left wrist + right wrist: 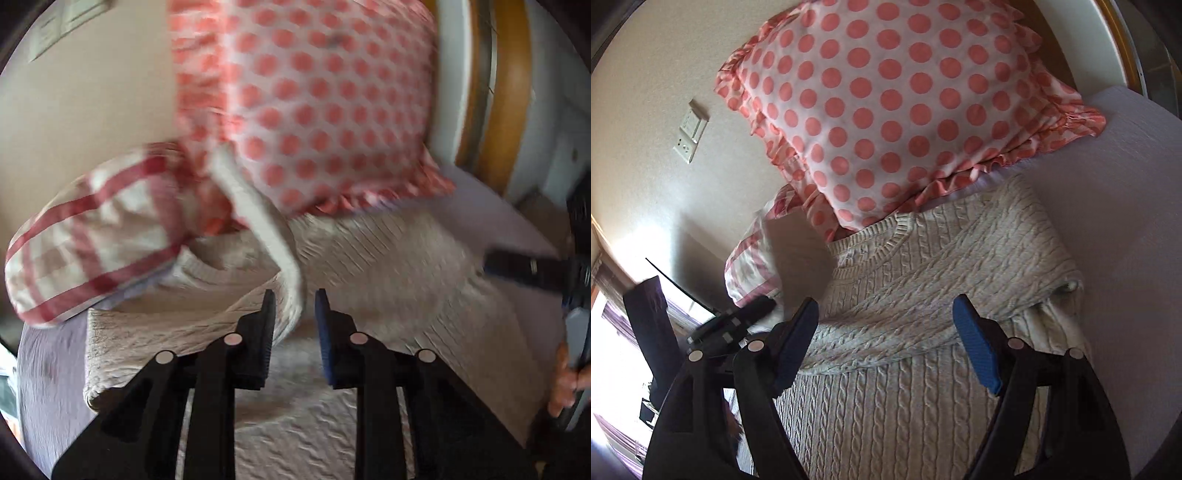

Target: Fold small clothes

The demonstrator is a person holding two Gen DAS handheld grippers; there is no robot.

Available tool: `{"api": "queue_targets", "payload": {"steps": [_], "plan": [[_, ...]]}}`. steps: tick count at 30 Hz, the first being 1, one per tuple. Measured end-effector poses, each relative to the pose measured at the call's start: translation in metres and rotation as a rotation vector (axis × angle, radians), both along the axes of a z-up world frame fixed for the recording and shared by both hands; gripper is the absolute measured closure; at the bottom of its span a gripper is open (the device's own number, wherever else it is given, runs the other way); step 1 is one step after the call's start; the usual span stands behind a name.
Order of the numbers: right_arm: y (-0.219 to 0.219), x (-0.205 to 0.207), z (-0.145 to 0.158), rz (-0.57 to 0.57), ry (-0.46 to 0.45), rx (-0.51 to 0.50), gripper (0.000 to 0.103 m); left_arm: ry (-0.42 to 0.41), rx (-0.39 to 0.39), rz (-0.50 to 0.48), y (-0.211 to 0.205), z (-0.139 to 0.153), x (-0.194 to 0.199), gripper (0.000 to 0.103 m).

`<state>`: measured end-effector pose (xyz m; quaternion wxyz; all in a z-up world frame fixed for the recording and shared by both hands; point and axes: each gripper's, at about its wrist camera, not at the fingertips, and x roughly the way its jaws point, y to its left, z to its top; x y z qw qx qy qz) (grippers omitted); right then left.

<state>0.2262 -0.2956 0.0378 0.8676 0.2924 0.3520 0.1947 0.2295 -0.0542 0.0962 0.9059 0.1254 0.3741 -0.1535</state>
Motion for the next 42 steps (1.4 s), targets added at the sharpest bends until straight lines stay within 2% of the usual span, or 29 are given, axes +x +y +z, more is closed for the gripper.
{"api": "queue_targets", "payload": {"steps": [2,4,5,6,8,10,17,18,19,20,25,26,28,30,32,33,34,35,37,39,42], "plan": [[-0.005,0.003,-0.005,0.005,0.032,0.011,0.026,0.017,0.056,-0.074,-0.026,-0.022,-0.019,0.079],[-0.007,0.006,-0.007,0.019,0.049,0.009,0.027,0.024,0.028,-0.083,-0.020,-0.026,-0.037,0.065],[-0.007,0.009,-0.008,0.022,0.057,0.001,0.027,0.015,0.006,-0.071,-0.009,-0.023,-0.046,0.052],[-0.005,0.012,-0.010,0.027,0.064,-0.003,0.028,-0.003,-0.007,-0.052,0.003,-0.019,-0.054,0.046],[-0.002,0.026,-0.014,0.028,0.095,-0.015,0.041,-0.032,-0.010,-0.008,0.029,-0.011,-0.070,0.043],[0.004,0.047,-0.021,0.025,0.137,-0.029,0.050,-0.023,-0.029,0.035,0.056,-0.007,-0.084,0.040],[0.023,0.102,-0.058,-0.049,0.282,-0.124,0.057,0.018,-0.039,0.164,0.120,-0.009,-0.122,0.032],[0.025,0.104,-0.059,-0.054,0.268,-0.119,0.059,0.022,-0.048,0.174,0.126,-0.009,-0.126,0.031],[0.027,0.105,-0.058,-0.044,0.249,-0.118,0.084,0.027,-0.058,0.182,0.131,-0.010,-0.129,0.030],[0.030,0.105,-0.058,-0.012,0.234,-0.105,0.091,0.029,-0.064,0.192,0.137,-0.010,-0.131,0.030],[0.012,0.074,-0.023,-0.043,0.085,-0.070,0.094,0.056,-0.143,0.236,0.165,-0.012,-0.137,0.029],[0.004,0.067,-0.016,-0.068,0.070,-0.061,0.095,0.069,-0.168,0.242,0.170,-0.013,-0.138,0.029],[-0.009,0.056,-0.013,-0.137,0.064,-0.105,0.095,0.093,-0.209,0.249,0.179,-0.017,-0.140,0.029],[-0.012,0.059,-0.025,-0.148,0.125,-0.183,0.094,0.116,-0.234,0.252,0.185,-0.021,-0.141,0.029],[-0.016,0.059,-0.039,-0.111,0.218,-0.141,0.092,0.148,-0.272,0.257,0.190,-0.025,-0.144,0.029],[-0.018,0.052,-0.039,-0.105,0.232,-0.121,0.090,0.165,-0.296,0.254,0.194,-0.026,-0.148,0.029],[-0.019,0.042,-0.034,-0.087,0.215,-0.119,0.082,0.179,-0.317,0.254,0.198,-0.027,-0.152,0.029],[-0.020,0.028,-0.028,-0.072,0.183,-0.127,0.063,0.189,-0.332,0.254,0.202,-0.029,-0.157,0.029],[-0.025,-0.004,-0.016,-0.076,0.130,-0.166,0.041,0.202,-0.359,0.258,0.210,-0.032,-0.167,0.028],[-0.035,-0.036,-0.017,-0.069,0.125,-0.193,0.041,0.220,-0.389,0.268,0.218,-0.037,-0.176,0.028],[-0.054,-0.076,-0.030,-0.072,0.165,-0.177,0.042,0.263,-0.448,0.276,0.226,-0.050,-0.187,0.028]]}}
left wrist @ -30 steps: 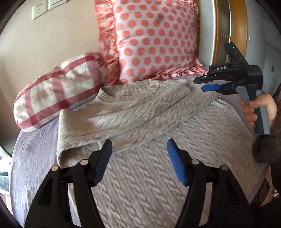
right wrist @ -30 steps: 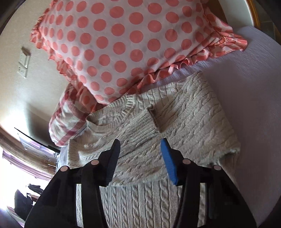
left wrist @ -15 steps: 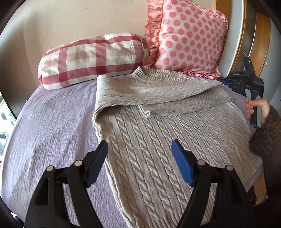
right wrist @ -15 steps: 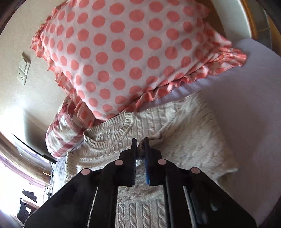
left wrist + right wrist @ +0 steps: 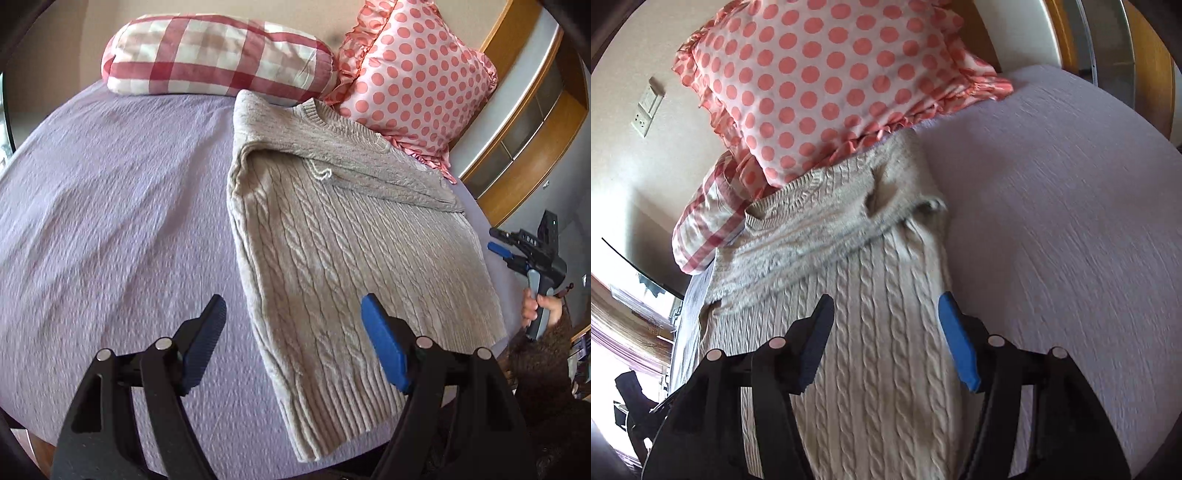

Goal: Fold small clothes
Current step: 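Grasp the hem with both tools and fold it up toward the collar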

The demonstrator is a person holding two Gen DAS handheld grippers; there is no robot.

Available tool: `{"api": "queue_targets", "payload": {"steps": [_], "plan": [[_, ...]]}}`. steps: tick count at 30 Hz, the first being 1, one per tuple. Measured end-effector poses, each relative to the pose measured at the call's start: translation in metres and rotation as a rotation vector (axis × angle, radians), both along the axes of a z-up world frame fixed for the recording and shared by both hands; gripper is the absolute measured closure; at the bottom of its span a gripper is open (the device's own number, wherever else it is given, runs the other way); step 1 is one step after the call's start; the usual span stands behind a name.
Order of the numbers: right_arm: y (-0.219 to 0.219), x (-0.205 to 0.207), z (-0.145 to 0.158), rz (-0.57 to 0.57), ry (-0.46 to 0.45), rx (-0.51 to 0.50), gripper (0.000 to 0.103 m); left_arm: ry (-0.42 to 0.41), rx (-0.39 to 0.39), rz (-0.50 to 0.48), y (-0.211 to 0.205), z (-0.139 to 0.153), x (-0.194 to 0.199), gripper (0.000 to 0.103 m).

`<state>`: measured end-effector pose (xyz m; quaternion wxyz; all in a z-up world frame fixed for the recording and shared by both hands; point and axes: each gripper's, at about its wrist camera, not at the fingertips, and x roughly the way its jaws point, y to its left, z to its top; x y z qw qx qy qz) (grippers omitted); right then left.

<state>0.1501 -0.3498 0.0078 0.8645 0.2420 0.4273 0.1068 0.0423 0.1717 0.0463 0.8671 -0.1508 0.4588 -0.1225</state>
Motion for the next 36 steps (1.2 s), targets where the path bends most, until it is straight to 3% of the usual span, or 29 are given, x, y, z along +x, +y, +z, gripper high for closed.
{"api": "queue_targets", "payload": {"steps": [5,9,13,16,18,21,25,30,33,36], "plan": [[-0.020,-0.046,-0.030,0.002,0.071,0.081,0.052,0.019,-0.057,-0.007,-0.003,-0.014,-0.017,0.028],[-0.018,-0.075,-0.038,0.045,0.046,0.162,0.058,0.021,-0.097,-0.034,-0.012,-0.015,-0.031,0.029],[-0.001,-0.098,-0.048,0.154,0.031,0.233,0.074,0.014,-0.091,-0.055,-0.027,-0.017,-0.047,0.035],[0.011,-0.110,-0.053,0.214,0.024,0.243,0.092,0.019,-0.095,-0.044,-0.032,-0.019,-0.056,0.052],[0.015,-0.115,-0.051,0.212,-0.010,0.235,0.094,0.030,-0.096,-0.023,-0.032,-0.022,-0.056,0.076],[0.011,-0.111,-0.036,0.187,-0.097,0.284,0.095,0.052,-0.137,-0.004,-0.025,-0.027,-0.046,0.091],[0.005,-0.091,0.007,0.166,-0.250,0.321,0.096,0.010,-0.201,0.003,-0.014,-0.011,-0.022,0.093],[-0.002,-0.034,0.059,0.135,-0.393,0.370,0.096,-0.144,-0.165,0.050,0.000,0.040,0.042,0.093],[0.001,0.022,0.072,0.082,-0.419,0.383,0.096,-0.163,-0.137,0.106,0.007,0.055,0.105,0.093],[0.000,0.081,0.063,0.012,-0.372,0.380,0.096,-0.138,-0.088,0.153,0.009,0.052,0.171,0.093]]}}
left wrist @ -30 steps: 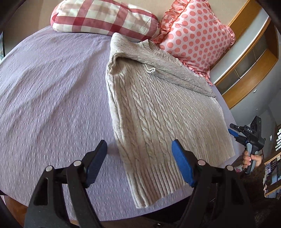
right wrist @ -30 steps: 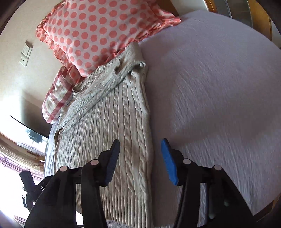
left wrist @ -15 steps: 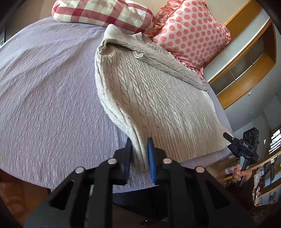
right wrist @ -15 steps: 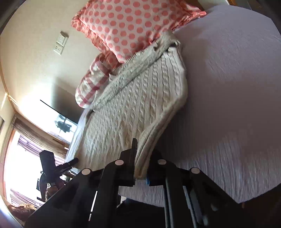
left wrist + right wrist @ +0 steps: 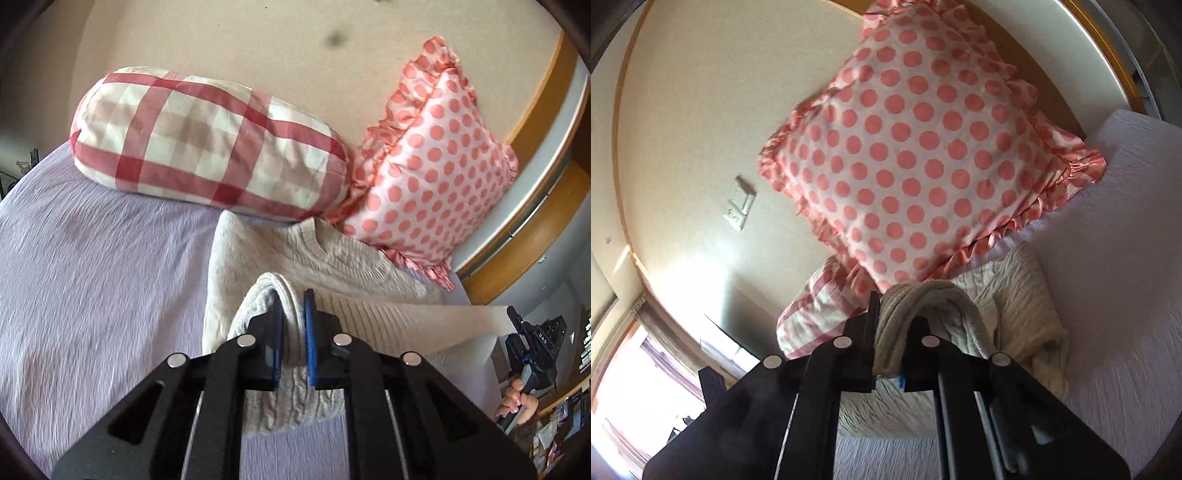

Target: Fold small clothes

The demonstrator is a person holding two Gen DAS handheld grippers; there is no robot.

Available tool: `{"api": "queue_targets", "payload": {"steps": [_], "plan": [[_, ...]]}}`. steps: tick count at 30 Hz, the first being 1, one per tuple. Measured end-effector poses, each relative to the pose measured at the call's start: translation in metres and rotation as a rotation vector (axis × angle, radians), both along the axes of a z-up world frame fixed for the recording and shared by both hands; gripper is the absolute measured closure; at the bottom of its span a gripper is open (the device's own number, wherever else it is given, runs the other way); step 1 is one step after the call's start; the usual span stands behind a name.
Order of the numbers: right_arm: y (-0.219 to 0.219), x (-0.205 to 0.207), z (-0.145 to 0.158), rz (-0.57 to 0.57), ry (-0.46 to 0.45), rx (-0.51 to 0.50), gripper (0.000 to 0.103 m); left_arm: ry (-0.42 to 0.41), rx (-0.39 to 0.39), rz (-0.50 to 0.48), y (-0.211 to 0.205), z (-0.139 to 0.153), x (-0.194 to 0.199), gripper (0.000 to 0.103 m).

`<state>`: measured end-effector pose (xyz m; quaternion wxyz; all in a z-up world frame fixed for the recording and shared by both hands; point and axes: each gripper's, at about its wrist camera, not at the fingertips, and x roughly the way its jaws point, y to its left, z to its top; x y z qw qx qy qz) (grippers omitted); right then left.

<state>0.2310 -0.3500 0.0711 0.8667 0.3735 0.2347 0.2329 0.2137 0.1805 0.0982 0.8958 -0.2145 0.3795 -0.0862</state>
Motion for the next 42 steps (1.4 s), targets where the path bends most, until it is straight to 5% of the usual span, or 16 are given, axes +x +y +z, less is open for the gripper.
{"api": "queue_targets", "payload": {"steps": [5,7,10,12,14,15,16,19,24,27,30,35,42], "plan": [[0.011,0.093,-0.030,-0.122,0.136,-0.083,0.096,0.084,0.119,0.053,-0.014,-0.029,0.102,0.093],[0.016,0.132,-0.051,-0.150,0.267,-0.126,0.095,0.151,0.142,0.087,-0.017,-0.050,0.137,0.093],[0.013,0.163,-0.082,-0.142,0.486,-0.058,0.094,0.216,0.092,0.117,-0.014,-0.068,0.155,0.089],[0.008,0.162,-0.078,-0.127,0.461,-0.020,0.085,0.165,0.087,0.118,-0.011,-0.060,0.146,0.083],[0.004,0.152,-0.061,-0.142,0.386,-0.055,0.055,0.110,0.127,0.135,-0.006,-0.046,0.131,0.068],[0.001,0.143,-0.052,-0.179,0.352,-0.075,0.024,0.084,0.138,0.148,-0.002,-0.038,0.122,0.064],[-0.003,0.131,-0.043,-0.226,0.309,-0.082,0.006,0.055,0.134,0.152,0.001,-0.030,0.111,0.064],[0.004,0.103,-0.030,-0.141,0.208,-0.054,0.006,-0.001,0.084,0.088,-0.001,-0.015,0.085,0.064],[0.049,0.086,-0.061,0.074,0.343,-0.108,0.006,0.081,0.089,-0.053,-0.037,-0.040,0.079,0.061],[0.059,0.087,-0.076,0.053,0.381,-0.186,0.006,0.219,0.124,-0.007,-0.037,-0.082,0.093,0.066],[0.069,0.076,-0.068,0.047,0.355,-0.235,0.006,0.188,0.133,0.014,-0.031,-0.076,0.084,0.067],[0.065,0.059,-0.071,0.056,0.250,-0.140,0.006,0.130,0.129,0.071,0.005,-0.048,0.066,0.054],[0.065,0.061,-0.063,0.044,0.236,-0.142,0.006,0.276,-0.073,0.065,0.040,-0.083,0.089,0.054]]}}
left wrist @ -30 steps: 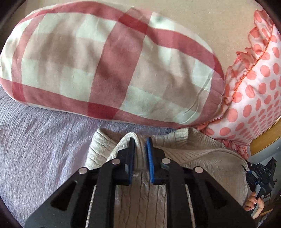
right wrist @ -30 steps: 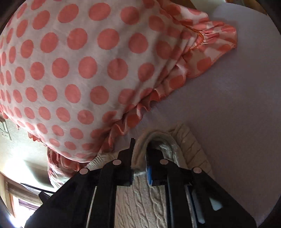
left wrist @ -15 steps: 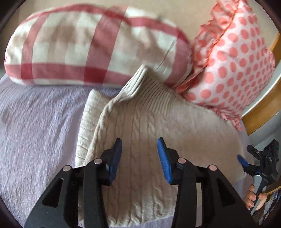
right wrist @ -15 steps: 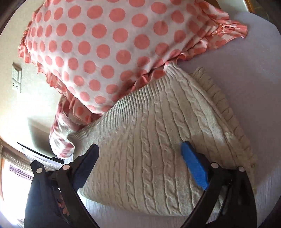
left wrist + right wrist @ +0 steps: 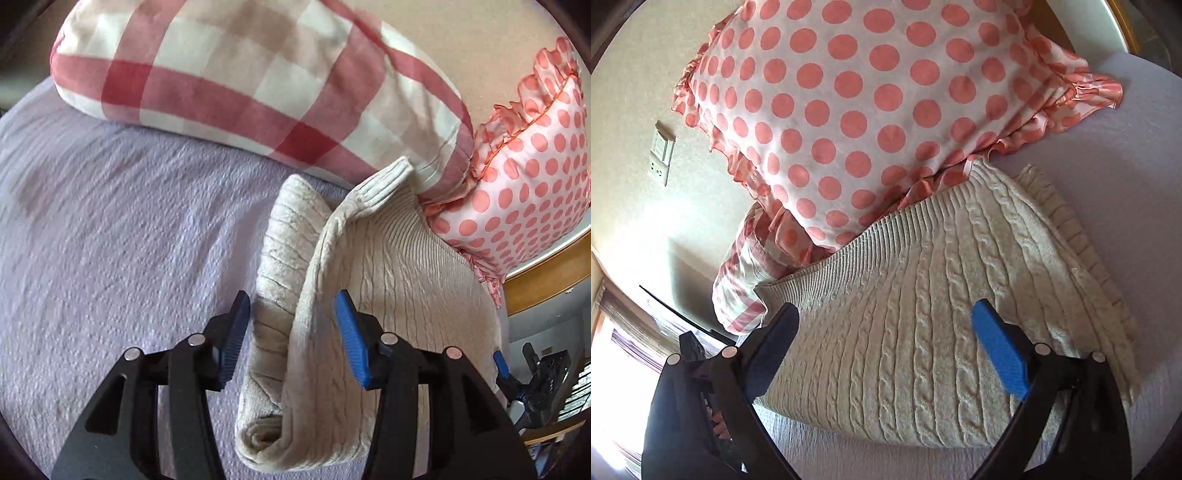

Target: Fold small clothes

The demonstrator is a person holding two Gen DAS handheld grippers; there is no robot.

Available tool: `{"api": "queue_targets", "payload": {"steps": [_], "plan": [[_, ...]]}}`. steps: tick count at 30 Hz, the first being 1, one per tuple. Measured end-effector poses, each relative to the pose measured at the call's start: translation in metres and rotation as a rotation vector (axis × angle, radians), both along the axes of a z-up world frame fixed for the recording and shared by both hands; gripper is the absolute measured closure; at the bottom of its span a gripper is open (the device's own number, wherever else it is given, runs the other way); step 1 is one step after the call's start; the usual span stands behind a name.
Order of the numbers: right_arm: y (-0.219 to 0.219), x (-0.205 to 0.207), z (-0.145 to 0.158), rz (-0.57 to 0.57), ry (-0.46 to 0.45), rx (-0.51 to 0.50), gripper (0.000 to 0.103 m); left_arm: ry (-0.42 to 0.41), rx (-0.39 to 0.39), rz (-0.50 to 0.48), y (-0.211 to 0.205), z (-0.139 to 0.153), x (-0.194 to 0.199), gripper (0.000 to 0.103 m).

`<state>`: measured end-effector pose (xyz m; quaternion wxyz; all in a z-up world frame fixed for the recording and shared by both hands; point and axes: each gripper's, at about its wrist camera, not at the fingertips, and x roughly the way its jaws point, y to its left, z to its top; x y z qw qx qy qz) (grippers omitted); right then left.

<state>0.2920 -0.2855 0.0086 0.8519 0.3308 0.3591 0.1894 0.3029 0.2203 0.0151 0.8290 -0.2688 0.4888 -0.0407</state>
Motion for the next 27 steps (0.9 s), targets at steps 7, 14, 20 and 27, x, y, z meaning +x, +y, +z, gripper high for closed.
{"api": "queue_targets", "payload": {"steps": [7,14,20,27], "plan": [[-0.005,-0.003,0.001,-0.035,-0.019,0.002,0.006,-0.010,-0.170,-0.028,0.008,-0.008,0.002,0.068],[-0.015,-0.009,0.008,-0.063,-0.059,0.045,0.006,-0.047,-0.247,0.009,0.001,0.014,-0.001,0.089],[-0.043,-0.015,0.014,-0.121,-0.087,0.139,0.006,-0.173,-0.167,-0.159,-0.094,0.115,0.029,0.090],[-0.099,-0.025,0.016,-0.254,-0.102,0.174,0.006,-0.234,-0.126,-0.491,-0.308,0.126,0.030,0.089]]}}
